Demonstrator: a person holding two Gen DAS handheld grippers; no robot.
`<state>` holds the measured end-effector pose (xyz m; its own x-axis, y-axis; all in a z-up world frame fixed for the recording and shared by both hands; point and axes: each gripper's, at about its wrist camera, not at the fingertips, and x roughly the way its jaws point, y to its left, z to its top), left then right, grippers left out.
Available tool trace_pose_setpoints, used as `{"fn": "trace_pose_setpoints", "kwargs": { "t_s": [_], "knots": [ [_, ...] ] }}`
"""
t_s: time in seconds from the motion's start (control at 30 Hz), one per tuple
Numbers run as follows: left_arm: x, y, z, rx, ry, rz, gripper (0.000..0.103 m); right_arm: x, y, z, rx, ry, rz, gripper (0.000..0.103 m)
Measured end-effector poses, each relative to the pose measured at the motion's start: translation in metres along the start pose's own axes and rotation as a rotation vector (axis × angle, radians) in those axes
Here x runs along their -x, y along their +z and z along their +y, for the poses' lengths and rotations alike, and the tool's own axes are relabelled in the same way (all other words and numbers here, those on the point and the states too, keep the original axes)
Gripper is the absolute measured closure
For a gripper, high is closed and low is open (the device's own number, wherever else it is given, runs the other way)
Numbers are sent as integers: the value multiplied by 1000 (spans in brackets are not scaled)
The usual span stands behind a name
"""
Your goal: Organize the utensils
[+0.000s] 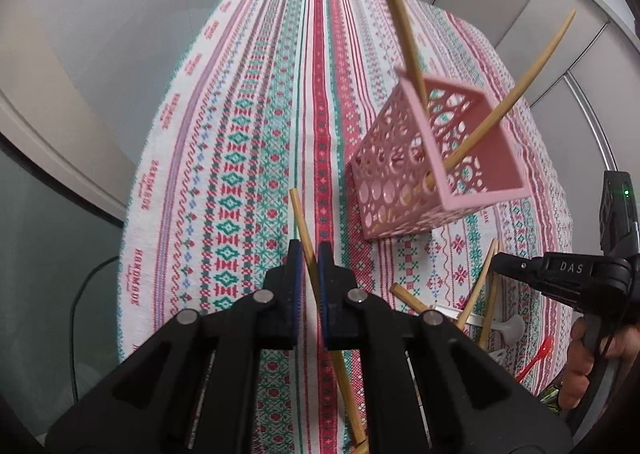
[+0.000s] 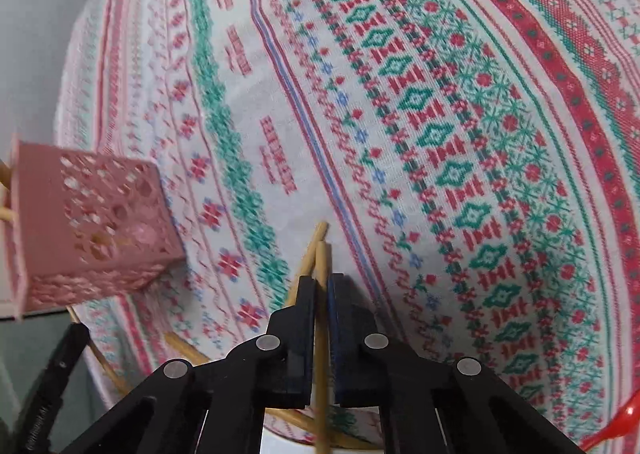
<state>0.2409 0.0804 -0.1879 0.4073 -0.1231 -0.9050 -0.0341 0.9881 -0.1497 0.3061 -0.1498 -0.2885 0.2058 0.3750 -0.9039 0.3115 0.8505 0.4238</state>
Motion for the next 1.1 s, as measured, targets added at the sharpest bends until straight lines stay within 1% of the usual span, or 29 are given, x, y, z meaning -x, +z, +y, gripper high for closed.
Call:
{"fn": "trace_pose_setpoints", "kwargs": {
  "t_s": [0.07,0.23,0.33,0.5,0.73,0.93,1.1],
  "knots": [
    [9,3,1,-2,-3,-27,96,7,4,2,-5,39,-22,98],
    [31,4,2,-15,-9,-90,97,30,9,7,22,65,-81,99],
    [42,5,2,-11,-30,-122,97,52,7,12,69,75,-138,98],
    [64,5,-3,-32,-43,-194,97,91,-18,20,181,103,-207,98],
    [97,2,-12,-74,-52,-300,97,149,-54,34,333,104,-334,98],
    [125,-2,-19,-101,-61,-400,97,182,-75,46,405,112,-430,98],
    [155,-4,-26,-118,-81,-509,97,204,-84,56,448,115,-518,98]
  ]
}}
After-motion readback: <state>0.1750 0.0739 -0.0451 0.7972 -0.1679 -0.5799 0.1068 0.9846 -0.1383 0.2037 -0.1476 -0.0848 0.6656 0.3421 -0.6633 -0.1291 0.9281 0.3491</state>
